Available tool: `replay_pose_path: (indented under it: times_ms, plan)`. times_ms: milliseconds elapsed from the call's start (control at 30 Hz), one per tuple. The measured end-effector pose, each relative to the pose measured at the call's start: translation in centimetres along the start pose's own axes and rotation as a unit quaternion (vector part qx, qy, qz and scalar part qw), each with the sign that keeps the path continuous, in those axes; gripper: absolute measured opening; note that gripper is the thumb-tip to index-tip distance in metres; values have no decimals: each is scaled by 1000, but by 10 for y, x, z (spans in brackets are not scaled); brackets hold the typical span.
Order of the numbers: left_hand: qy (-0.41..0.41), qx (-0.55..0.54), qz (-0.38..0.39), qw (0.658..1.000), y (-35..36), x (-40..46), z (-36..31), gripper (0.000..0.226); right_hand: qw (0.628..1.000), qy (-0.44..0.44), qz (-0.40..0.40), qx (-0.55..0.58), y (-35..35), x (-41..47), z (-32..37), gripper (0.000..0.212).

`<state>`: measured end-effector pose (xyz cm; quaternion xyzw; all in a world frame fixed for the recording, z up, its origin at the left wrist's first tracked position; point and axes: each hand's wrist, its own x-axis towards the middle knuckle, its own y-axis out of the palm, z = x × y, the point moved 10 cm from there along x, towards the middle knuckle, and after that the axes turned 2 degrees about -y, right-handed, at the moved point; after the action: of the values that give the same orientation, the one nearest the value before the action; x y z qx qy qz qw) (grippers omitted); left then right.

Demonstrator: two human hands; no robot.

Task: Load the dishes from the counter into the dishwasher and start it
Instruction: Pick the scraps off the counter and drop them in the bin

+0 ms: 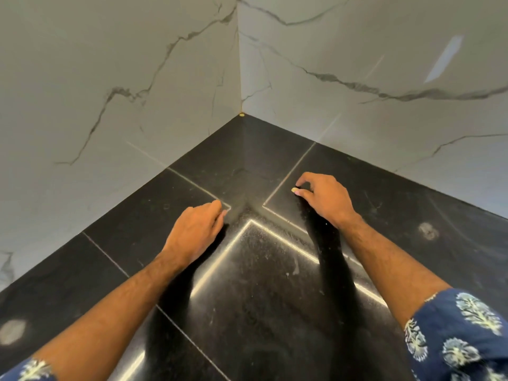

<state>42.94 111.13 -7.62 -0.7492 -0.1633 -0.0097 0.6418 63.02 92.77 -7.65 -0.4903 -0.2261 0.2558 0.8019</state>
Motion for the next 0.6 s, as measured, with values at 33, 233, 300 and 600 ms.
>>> replay_pose_path:
  times_ms: [33,233,300,600]
  plan:
    - [-15,-10,-7,1000,-1,4,7,31,1000,-6,-2,2,0,3,0,14]
    - [-68,-63,-35,995,-2,15,33,27,992,-66,97,-34,12,28,11,8]
    - [-80,-72,-34,994,0,14,35,26,986,-68,146,-48,18,34,16,11]
    - [-89,-71,-30,993,-2,17,37,25,958,-78,267,-61,34,32,22,34]
